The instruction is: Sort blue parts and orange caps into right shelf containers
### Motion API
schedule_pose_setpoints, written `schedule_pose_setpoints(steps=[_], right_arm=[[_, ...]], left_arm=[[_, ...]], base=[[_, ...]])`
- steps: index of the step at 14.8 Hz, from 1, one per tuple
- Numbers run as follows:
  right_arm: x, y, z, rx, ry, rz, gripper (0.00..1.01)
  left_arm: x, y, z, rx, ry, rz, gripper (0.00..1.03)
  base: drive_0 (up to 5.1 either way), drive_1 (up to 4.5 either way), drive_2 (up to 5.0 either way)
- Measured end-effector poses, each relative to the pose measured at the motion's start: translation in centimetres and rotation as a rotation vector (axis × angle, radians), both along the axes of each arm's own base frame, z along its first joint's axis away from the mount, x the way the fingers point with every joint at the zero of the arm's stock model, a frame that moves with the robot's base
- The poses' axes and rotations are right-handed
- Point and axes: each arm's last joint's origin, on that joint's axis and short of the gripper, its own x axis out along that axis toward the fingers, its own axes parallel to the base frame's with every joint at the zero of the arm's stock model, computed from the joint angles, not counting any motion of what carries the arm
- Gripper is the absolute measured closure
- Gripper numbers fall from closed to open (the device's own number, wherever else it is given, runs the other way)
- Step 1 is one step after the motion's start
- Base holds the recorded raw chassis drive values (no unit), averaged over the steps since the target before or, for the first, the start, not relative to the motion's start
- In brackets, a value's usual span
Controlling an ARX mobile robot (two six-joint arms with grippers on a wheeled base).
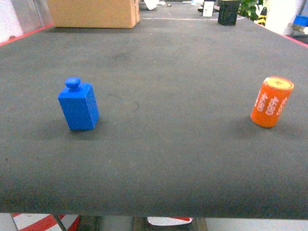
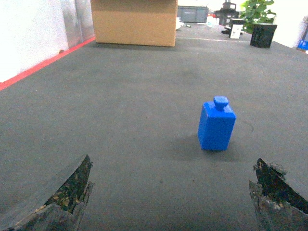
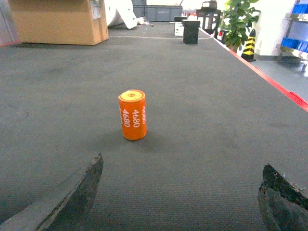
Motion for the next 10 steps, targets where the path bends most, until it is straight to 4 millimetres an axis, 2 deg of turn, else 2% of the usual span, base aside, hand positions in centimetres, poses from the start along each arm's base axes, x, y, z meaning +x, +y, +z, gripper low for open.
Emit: schedule_pose_setpoints(steps=[10], right_arm=[[0.0, 0.0, 0.0, 0.0, 0.0, 0.0, 0.03]], left_arm=[[0.0, 0.0, -0.01, 0.0, 0.0, -0.001, 0.05]], base=[[0.0, 0.0, 0.0]])
